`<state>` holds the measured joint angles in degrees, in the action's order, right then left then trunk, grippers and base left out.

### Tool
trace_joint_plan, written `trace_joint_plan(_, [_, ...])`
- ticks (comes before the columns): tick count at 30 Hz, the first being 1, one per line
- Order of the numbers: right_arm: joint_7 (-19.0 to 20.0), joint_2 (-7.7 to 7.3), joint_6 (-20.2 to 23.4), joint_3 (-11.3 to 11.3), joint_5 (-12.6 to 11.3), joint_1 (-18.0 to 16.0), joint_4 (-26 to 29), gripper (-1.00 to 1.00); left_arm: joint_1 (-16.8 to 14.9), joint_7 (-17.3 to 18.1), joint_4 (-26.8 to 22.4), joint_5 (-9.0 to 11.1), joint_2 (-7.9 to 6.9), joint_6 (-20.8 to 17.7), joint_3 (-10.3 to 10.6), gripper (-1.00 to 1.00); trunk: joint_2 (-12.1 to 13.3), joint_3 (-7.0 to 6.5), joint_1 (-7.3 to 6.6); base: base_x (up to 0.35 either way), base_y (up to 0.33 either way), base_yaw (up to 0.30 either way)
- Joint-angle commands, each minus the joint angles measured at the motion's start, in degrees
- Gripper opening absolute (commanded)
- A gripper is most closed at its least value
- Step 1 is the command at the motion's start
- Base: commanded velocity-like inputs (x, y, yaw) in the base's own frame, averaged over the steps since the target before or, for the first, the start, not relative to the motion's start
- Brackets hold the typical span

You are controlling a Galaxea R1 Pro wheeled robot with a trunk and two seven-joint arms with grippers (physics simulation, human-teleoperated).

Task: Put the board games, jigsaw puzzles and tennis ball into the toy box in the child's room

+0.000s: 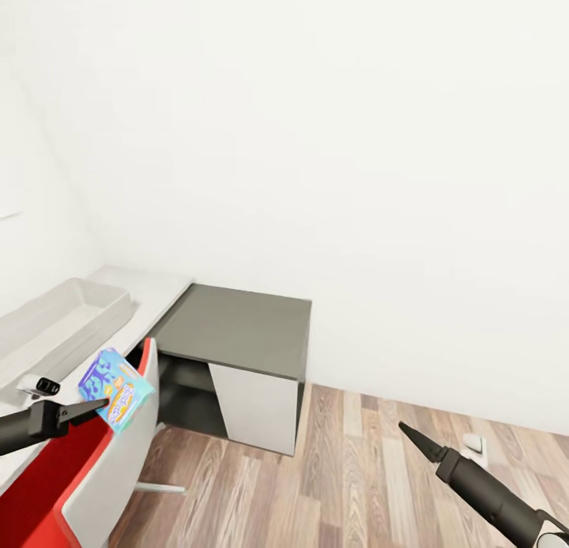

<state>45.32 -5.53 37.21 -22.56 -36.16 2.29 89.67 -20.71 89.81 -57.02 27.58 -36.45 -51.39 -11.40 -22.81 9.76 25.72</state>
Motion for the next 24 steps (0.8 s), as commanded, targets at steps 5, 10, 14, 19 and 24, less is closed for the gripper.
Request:
trace_joint_plan(5, [-0.1,-0.01,0.4,0.0,-0.3,0.0,0.0,1.00,0.0,0.2,0.0,0.1,-0.33,0.5,-0.8,-1.00,-0.1,0.10,0.06,0.285,0.001,0.000])
trace_joint_plan(10, [-0.2,-0.01,0.4,0.0,-0.3,0.0,0.0,1.00,0.0,0.2,0.0,0.1,-0.46,1.4,-2.5,-1.00,-0.1,0.10,0.06,0.284,0.000,0.000])
trace_joint_plan(14, [-0.2,-0.01,0.4,0.0,-0.4,0.0,0.0,1.00,0.1,0.2,0.0,0.0,-0.46,1.4,-2.7,-1.00,-0.1,0.10,0.06,0.259,0.000,0.000])
trace_joint_plan(19, [-0.2,-0.01,0.4,0.0,-0.3,0.0,0.0,1.00,0.1,0.2,0.0,0.0,-0.47,1.5,-2.8,-1.00,-0.1,0.10,0.06,0.175,0.022,0.000])
trace_joint_plan(24, [0.0,-0.01,0.4,0.0,-0.3,0.0,0.0,1.00,0.1,0.2,0.0,-0.1,-0.84,1.5,-3.4,-1.00,-0.1,0.10,0.06,0.159,0.123,0.000])
